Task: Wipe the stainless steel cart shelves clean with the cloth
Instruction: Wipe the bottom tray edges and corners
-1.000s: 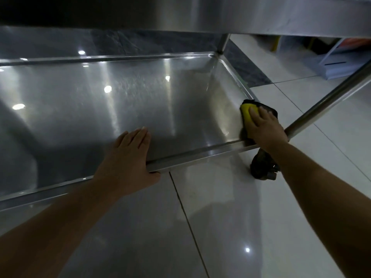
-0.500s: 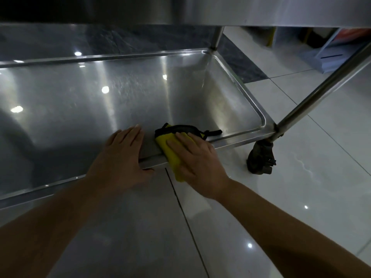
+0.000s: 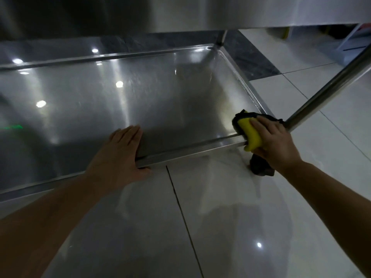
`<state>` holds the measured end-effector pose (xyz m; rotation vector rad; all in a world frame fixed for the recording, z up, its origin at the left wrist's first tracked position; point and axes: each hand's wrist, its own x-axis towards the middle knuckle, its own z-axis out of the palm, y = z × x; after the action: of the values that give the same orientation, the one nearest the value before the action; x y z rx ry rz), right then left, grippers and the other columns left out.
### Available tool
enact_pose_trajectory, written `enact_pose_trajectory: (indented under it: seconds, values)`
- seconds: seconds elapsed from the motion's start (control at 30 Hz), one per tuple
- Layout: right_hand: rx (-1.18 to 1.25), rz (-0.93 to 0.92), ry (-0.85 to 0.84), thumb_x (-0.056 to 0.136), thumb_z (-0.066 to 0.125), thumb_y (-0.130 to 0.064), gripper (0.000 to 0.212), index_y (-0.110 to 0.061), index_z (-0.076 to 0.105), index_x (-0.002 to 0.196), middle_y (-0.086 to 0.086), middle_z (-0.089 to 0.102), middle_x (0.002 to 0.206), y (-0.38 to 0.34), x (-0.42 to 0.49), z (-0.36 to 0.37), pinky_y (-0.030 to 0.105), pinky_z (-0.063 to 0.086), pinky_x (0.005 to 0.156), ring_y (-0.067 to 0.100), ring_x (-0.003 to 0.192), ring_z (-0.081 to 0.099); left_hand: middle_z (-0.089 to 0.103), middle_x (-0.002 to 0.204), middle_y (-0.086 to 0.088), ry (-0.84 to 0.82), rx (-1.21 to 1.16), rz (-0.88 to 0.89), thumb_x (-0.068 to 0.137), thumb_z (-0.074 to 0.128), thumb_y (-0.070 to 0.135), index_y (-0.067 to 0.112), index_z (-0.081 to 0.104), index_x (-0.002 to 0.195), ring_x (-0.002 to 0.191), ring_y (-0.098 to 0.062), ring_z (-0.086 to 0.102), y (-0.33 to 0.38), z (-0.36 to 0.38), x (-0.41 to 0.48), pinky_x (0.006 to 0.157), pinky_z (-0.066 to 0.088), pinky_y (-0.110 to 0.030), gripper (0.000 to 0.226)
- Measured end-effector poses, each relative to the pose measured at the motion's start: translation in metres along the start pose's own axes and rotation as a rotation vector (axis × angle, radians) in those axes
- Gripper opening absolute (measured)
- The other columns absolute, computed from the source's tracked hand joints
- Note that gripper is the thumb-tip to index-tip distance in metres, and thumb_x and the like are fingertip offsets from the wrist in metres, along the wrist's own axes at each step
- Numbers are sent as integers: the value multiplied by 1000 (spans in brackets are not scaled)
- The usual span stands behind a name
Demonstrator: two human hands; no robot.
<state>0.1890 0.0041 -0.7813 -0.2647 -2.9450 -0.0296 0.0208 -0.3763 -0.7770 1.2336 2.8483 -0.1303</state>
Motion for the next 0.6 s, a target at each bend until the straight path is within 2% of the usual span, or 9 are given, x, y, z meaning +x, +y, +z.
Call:
enact_pose_trajectory:
  seconds: [0.1, 0.27, 0.37, 0.5, 0.6]
  values:
    - [15, 17, 50, 61, 89, -24, 90, -7, 46, 139, 24, 48, 138, -8, 0, 5, 63, 41, 93, 50, 115, 49, 44, 141, -19, 32, 10, -11, 55, 44, 73, -3, 44, 136, 127, -30, 36, 2, 1, 0, 108, 16, -34, 111]
    - [-62, -10, 121, 62, 89, -26, 86, -7, 48, 135, 25, 52, 131, -51, -1, 10, 59, 42, 91, 49, 110, 53, 48, 138, -20, 30, -8, 58, 54, 49, 67, -3, 45, 135, 123, -35, 48, -4, -7, -16, 107, 31, -41, 107]
    - [-84, -71, 125, 61, 87, -32, 84, -10, 50, 133, 22, 55, 127, -114, 2, 7, 54, 45, 87, 44, 105, 55, 53, 132, -19, 1, 55, 164, 54, 46, 66, -2, 47, 133, 119, -31, 47, -39, -9, -44, 104, 27, -38, 104]
    - [-103, -203, 114, 51, 89, -43, 86, -14, 58, 125, 15, 61, 114, -210, 13, 2, 44, 46, 77, 36, 88, 58, 53, 131, -21, -15, 64, 172, 60, 50, 63, -2, 44, 132, 117, -32, 44, -103, -8, -103, 100, 27, -38, 97]
    - [-42, -295, 108, 46, 89, -45, 87, -17, 60, 123, 12, 63, 106, -283, 24, 2, 42, 45, 73, 33, 81, 57, 56, 125, -22, 39, 45, 140, 62, 49, 58, -3, 46, 128, 113, -31, 43, -142, -13, -157, 100, 27, -36, 90]
